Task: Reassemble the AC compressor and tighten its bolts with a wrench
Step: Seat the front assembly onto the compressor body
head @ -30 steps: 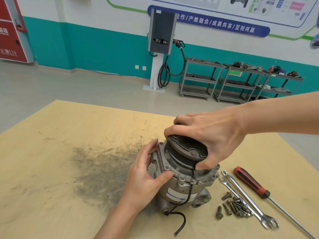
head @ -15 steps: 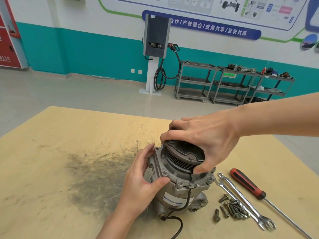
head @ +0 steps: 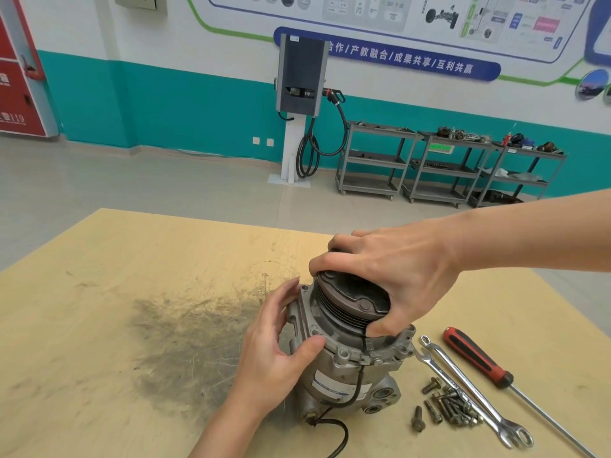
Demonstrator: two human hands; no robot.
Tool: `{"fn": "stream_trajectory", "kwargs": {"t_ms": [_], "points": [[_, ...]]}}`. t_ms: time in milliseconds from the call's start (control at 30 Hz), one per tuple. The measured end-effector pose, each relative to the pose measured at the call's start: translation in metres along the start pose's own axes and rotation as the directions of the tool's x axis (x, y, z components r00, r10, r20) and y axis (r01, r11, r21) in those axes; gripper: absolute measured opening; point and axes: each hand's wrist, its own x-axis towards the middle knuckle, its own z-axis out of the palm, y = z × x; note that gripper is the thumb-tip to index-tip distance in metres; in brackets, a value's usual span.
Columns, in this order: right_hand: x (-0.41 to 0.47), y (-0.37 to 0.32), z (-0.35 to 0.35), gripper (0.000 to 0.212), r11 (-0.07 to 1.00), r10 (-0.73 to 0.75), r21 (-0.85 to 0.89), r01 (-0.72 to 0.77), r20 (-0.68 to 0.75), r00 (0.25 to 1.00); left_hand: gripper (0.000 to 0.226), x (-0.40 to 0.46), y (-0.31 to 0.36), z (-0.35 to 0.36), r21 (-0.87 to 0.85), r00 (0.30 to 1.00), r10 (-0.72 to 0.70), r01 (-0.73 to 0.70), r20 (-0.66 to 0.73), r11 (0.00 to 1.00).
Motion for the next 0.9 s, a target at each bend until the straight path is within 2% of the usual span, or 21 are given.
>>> {"fn": "stream_trajectory", "kwargs": {"t_ms": [367,600,900], "points": [[-0.002,0.0,0.001,0.082,1.0,0.008,0.009,-0.008,-0.008,1.0,0.065,0.0,-0.002,0.003,-0.055,1.0,-0.016,0.015,-0.023,0.998],[0.0,-0.002,0.0,0.083,1.0,0.023,0.013,-0.023,0.008,1.0,0.076,-0.001,-0.004,0.002,-0.073,0.999,-0.045,0.045,0.001,0.996],[0.0,-0.004,0.004,0.087,0.997,0.054,0.057,-0.054,0.007,0.999,0.087,0.007,0.005,-0.02,0.103,0.978,-0.11,0.093,0.178,0.99]]}}
